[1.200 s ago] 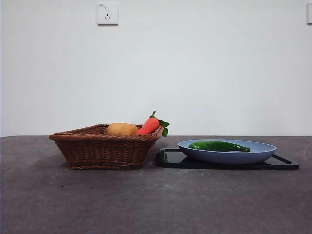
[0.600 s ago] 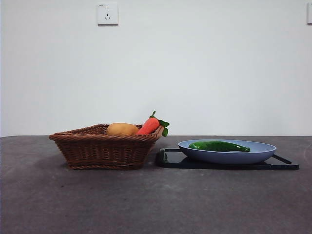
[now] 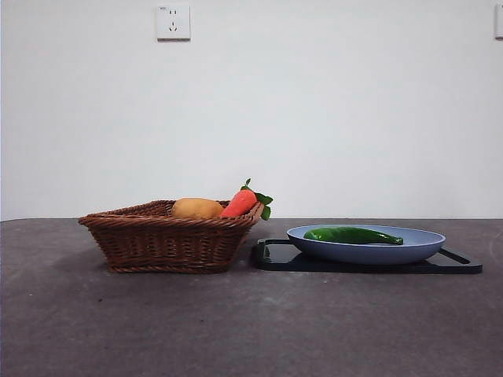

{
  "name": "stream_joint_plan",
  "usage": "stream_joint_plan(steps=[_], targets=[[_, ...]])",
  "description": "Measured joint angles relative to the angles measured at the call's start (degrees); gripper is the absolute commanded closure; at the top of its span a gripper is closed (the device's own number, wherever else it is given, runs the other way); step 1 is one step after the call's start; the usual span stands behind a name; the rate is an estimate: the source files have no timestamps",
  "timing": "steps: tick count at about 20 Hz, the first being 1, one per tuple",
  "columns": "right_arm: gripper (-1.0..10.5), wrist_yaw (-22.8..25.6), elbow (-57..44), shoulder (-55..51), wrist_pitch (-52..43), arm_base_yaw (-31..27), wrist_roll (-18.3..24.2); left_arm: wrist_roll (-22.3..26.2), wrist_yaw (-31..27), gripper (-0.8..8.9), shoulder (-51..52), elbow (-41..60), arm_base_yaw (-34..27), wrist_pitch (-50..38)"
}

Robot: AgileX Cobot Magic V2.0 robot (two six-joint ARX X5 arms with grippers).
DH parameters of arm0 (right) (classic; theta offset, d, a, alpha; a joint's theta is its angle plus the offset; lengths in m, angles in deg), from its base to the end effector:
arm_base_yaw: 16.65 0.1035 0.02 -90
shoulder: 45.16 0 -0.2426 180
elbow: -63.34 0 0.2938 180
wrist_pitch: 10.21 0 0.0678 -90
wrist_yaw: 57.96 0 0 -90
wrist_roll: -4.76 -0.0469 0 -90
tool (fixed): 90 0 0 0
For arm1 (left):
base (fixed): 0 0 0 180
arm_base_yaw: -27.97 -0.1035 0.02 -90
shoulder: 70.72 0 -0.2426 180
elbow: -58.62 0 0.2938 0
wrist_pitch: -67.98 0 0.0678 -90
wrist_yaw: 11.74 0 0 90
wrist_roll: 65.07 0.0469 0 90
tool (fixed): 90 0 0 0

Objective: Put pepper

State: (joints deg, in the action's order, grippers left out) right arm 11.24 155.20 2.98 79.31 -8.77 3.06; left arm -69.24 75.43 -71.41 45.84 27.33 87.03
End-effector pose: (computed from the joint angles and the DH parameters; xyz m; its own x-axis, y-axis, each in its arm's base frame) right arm 0.1446 0.0368 0.4072 0.5969 0.4411 -0.6702 -0.3522 0.8946 0.2752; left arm 0.1785 0.0043 0.1541 0.9908 0.0604 -0.1210 -0.0688 0.9954 -0.0662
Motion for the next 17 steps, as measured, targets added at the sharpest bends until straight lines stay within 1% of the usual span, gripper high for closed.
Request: stream_joint_plan(steps=[9,11,13,14,15,17], targets=[[9.4,0.0,0.0,0.0,0.0,0.0,0.0,0.0,0.0,8.05,0.0,0.0,0.0,0.0],[9.4,0.0,0.0,0.0,0.0,0.0,1.3,0.0,0.0,8.05,0.0,0.0,0.0,0.0],[9.4,1.7,-0.1,-0.7,-0.8,0.0,3.3,0.0,0.0,8.05,0.0,0.0,0.0,0.0],[9.4,3.5,-0.5,-2.2,-4.1,-0.2,4.0,0.0,0.0,8.05,0.0,0.0,0.0,0.0],[9.4,4.3,-1.4,-4.1,-7.8,-0.7,4.3,0.0,0.0,8.05,0.0,0.0,0.0,0.0],[9.4,4.3,-6.2,-10.1,-18.4,-2.3,4.3,0.0,0.0,8.05,0.0,0.0,0.0,0.0]])
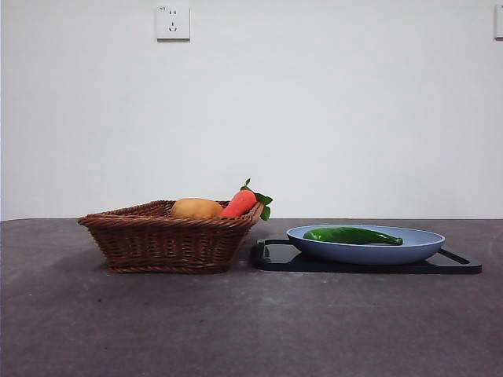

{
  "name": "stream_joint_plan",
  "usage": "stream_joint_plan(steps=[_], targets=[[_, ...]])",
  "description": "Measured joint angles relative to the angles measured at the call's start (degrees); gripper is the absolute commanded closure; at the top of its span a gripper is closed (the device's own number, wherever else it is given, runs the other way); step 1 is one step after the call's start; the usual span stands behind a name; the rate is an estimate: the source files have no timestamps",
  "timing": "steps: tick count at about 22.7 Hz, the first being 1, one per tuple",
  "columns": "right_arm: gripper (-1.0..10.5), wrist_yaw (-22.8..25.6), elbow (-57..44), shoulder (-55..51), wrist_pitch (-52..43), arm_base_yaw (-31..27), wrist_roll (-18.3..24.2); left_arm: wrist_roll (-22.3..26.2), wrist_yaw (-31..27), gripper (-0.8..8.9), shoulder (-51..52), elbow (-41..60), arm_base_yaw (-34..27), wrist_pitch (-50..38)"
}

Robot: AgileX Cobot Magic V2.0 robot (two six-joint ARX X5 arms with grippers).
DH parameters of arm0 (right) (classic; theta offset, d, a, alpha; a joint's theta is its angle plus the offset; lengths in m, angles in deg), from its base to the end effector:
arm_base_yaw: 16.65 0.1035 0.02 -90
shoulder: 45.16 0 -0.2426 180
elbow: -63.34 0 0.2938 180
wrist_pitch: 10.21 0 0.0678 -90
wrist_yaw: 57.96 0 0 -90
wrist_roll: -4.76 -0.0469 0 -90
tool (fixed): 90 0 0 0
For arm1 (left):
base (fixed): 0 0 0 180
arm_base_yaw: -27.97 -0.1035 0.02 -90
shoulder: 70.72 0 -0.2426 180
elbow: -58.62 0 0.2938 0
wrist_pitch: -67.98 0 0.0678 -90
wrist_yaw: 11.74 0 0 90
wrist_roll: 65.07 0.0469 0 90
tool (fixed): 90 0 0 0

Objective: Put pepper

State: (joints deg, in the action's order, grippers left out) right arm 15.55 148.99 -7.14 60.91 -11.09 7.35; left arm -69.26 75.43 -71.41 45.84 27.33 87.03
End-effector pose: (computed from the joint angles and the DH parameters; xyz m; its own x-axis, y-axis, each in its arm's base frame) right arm 0.1284 0.0259 0.4250 0.8478 0.3677 -0.3822 -0.3696 0.9264 0.0716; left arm 0.1785 0.0043 0.1541 0.9908 0.0604 -0.1210 -0.0689 0.9954 -0.0666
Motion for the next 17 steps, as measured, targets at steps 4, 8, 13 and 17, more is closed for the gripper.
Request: stream_joint_plan(steps=[4,8,13,17], targets=[[9.4,0.0,-18.5,-12.5,-21.1,-2.4,-0.2,0.0,0.0,8.05,0.0,0.0,0.0,0.0],[9.4,0.2,-39.1,-21.1,-38.5,-3.7,-0.6,0.0,0.0,8.05,0.0,0.0,0.0,0.0],[9.4,0.2,-54.9,-27.9,-50.4,-4.5,-2.8,0.0,0.0,8.05,0.0,0.0,0.0,0.0],[9.4,0.2,-63.8,-31.5,-52.3,-4.5,-3.7,0.0,0.0,8.05,0.0,0.0,0.0,0.0]])
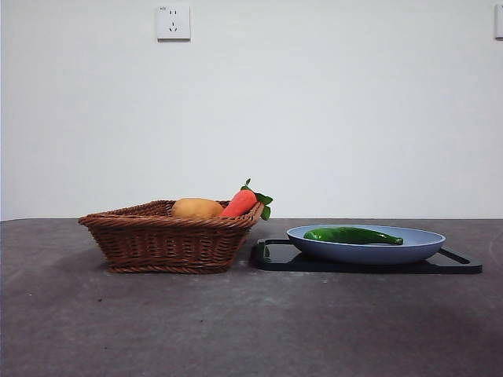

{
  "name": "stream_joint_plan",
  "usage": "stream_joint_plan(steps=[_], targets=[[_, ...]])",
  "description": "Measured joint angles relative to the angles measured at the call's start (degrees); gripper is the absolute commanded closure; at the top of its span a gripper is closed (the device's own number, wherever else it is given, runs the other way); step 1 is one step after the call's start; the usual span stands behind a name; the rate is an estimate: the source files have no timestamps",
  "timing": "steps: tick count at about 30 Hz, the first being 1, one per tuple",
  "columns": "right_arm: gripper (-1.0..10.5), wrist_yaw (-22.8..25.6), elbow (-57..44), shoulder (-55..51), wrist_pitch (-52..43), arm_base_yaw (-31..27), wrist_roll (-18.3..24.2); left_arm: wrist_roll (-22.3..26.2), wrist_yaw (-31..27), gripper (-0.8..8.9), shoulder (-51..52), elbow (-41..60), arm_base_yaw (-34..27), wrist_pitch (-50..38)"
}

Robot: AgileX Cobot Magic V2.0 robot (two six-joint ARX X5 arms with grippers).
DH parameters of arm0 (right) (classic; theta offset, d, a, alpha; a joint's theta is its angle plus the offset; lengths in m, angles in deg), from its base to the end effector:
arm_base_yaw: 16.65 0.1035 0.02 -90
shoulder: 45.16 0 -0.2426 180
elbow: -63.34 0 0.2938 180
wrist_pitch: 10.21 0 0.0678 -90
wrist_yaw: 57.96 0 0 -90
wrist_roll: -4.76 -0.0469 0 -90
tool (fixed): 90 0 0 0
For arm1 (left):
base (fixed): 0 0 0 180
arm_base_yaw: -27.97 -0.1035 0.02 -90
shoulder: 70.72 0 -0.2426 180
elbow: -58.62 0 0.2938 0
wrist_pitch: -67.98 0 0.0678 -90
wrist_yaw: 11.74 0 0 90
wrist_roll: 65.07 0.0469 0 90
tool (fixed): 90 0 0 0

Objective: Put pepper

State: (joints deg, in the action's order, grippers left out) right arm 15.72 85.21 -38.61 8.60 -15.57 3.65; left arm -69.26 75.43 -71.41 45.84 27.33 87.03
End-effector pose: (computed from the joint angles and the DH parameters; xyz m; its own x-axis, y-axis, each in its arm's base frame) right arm 0.1747 0.0165 0.2019 0.9525 0.2990 -0.0584 -0.2973 0.9541 0.0364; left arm 0.1785 0.0043 0.1541 0.9908 0.0604 -0.1210 -0.0689 0.9954 -0.0666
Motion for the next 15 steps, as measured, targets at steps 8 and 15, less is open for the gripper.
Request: stream_joint_plan(steps=[8,15], targets=[[9.4,0.0,-7.2,-4.5,0.2,0.0,-0.7,0.0,0.0,8.05,0.0,0.0,0.0,0.0],[9.4,0.0,-7.8,-6.4,5.2,0.0,-1.3,0.0,0.0,8.05,0.0,0.0,0.0,0.0]])
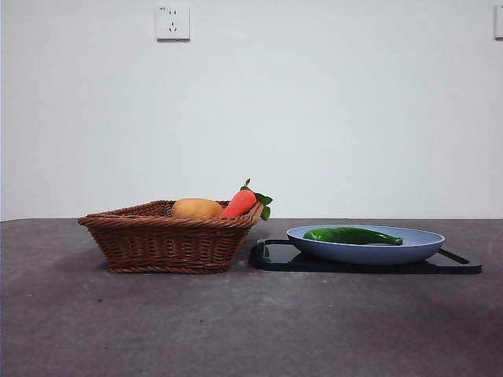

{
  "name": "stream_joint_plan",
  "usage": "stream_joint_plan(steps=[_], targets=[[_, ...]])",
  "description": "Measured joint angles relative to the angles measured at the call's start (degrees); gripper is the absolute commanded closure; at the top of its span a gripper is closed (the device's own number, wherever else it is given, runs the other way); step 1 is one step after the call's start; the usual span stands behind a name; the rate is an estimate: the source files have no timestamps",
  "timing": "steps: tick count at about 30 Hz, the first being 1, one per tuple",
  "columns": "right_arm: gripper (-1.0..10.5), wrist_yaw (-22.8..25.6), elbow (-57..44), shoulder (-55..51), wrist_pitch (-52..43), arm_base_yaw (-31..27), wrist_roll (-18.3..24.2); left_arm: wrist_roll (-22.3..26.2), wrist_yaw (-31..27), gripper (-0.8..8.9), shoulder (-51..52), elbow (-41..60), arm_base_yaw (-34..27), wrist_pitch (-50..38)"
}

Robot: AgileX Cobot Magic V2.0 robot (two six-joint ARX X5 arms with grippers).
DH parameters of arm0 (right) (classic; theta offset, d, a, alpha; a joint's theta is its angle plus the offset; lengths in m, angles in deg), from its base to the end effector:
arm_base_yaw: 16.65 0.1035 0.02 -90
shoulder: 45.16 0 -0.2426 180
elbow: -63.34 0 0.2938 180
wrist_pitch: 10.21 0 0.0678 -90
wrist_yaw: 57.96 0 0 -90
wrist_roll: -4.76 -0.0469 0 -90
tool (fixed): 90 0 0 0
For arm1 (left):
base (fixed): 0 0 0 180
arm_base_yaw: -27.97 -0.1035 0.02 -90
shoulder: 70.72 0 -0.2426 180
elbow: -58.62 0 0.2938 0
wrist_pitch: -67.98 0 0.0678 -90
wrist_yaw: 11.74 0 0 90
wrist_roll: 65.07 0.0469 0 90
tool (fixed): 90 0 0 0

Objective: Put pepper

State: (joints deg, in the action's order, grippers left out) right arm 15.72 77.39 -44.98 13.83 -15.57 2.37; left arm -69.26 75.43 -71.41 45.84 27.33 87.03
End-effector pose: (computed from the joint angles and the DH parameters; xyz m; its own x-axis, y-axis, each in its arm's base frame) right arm 0.1734 0.0165 0.1548 0.9392 0.2988 -0.1695 -0.2870 0.9536 0.0906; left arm 0.1785 0.0043 0.1541 0.9908 0.0604 -0.1210 -0.0689 0.9954 -0.0666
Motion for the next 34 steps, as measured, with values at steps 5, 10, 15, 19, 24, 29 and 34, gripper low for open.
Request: stream_joint_plan(steps=[5,10,15,19,24,29,34], targets=[[9.4,0.0,0.0,0.0,0.6,0.0,-1.0,0.0,0.0,8.05,0.0,0.0,0.0,0.0],[9.4,0.0,0.0,0.0,0.6,0.0,-1.4,0.0,0.0,8.05,0.0,0.0,0.0,0.0],[9.4,0.0,0.0,0.2,0.6,0.0,-1.5,0.0,0.0,8.05,0.0,0.0,0.0,0.0],[9.4,0.0,0.0,0.3,0.6,0.0,-1.5,0.0,0.0,8.05,0.0,0.0,0.0,0.0],[9.4,0.0,0.0,0.3,0.6,0.0,-1.5,0.0,0.0,8.05,0.0,0.0,0.0,0.0],[9.4,0.0,0.0,0.3,0.6,0.0,-1.5,0.0,0.0,8.05,0.0,0.0,0.0,0.0],[9.4,0.0,0.0,0.3,0.6,0.0,-1.5,0.0,0.0,8.05,0.0,0.0,0.0,0.0]])
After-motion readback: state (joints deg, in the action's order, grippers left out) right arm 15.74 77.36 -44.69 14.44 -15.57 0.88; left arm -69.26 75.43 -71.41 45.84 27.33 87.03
